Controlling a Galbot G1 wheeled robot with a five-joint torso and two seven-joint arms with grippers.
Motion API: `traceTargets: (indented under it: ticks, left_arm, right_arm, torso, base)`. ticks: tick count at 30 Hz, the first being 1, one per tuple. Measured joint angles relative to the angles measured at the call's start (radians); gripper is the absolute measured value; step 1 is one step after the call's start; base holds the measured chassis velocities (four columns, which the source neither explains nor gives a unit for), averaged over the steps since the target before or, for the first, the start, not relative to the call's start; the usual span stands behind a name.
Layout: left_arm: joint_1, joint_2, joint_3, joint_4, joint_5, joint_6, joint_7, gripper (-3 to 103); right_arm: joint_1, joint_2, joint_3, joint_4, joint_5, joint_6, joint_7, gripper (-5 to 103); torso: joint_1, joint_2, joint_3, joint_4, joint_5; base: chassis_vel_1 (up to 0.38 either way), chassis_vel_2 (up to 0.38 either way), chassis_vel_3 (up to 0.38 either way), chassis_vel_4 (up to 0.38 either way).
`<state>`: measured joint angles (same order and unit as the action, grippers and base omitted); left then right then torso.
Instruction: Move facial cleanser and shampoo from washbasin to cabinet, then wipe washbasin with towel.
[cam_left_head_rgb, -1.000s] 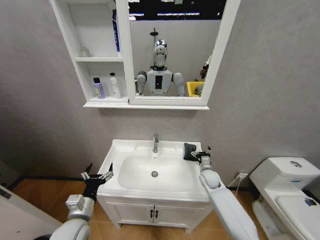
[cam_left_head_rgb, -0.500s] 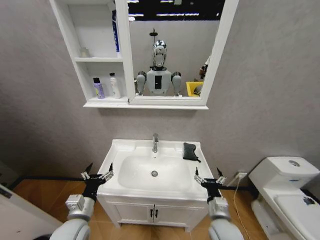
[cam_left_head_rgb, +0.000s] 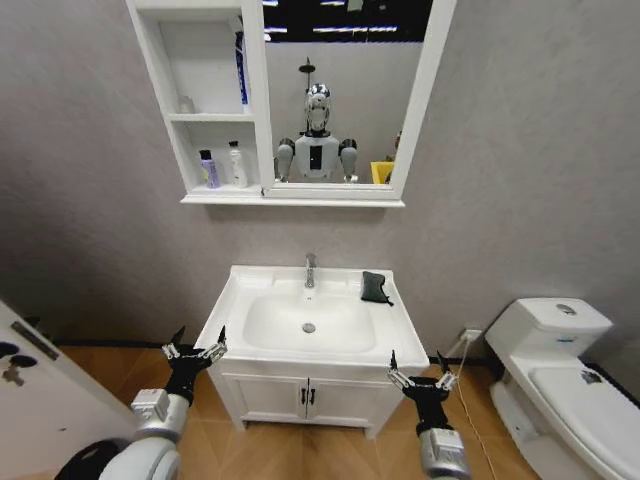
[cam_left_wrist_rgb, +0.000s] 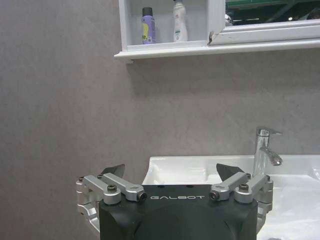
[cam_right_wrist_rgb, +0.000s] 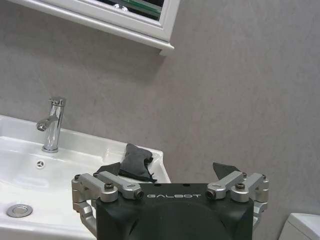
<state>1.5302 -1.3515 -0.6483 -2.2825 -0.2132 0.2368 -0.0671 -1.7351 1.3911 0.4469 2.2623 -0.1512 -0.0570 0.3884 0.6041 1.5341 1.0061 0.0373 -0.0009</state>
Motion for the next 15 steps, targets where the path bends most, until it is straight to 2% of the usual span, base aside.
traceTargets:
  ticks: [1,5,6,7,10,13,15]
  left_arm:
    - [0.0,0.0,0.0,0.0,0.0,0.0,0.0,100]
    - [0.0,0.0,0.0,0.0,0.0,0.0,0.0,100]
    - [0.0,0.0,0.0,0.0,0.0,0.0,0.0,100]
    - [0.0,0.0,0.0,0.0,0.0,0.0,0.0,100]
    - [0.0,0.0,0.0,0.0,0.0,0.0,0.0,100]
    - [0.0,0.0,0.0,0.0,0.0,0.0,0.0,100]
    - [0.0,0.0,0.0,0.0,0.0,0.0,0.0,100]
  right_arm:
    - [-0.004,0.0,-0.003,0.004,-0.002,0.003,0.002,100]
    - [-0.013,-0.003,-0.004,0.01,-0.002,0.009,0.005,100]
    - [-0.017,-0.004,-0.003,0.012,-0.001,0.014,0.008,100]
    - [-0.019,-0.005,-0.003,0.012,0.0,0.018,0.008,100]
    - [-0.025,-0.009,-0.006,0.012,0.001,0.024,0.01,100]
    - [-0.025,-0.011,-0.011,0.011,0.0,0.025,0.01,100]
    - [-0.024,-0.012,-0.015,0.008,-0.003,0.025,0.01,100]
  torso:
    - [0.0,0.0,0.0,0.0,0.0018]
    - [0.0,0.0,0.0,-0.0001,0.0003]
    - [0.0,0.0,0.0,0.0,0.0005]
    - [0.0,0.0,0.0,0.0,0.0022]
    - [0.0,0.0,0.0,-0.0002,0.0003]
    - [0.0,0.0,0.0,0.0,0.0018]
    - [0.0,0.0,0.0,-0.0001,0.0007]
  base:
    - [0.31,-0.319,-0.32,0.29]
    - [0.315,-0.335,-0.32,0.332]
    - [0.376,-0.328,-0.32,0.327]
    - [0.376,-0.384,-0.397,0.327]
    - [0.381,-0.391,-0.338,0.379]
    - [0.358,-0.342,-0.352,0.363]
    - [0.368,-0.358,-0.391,0.362]
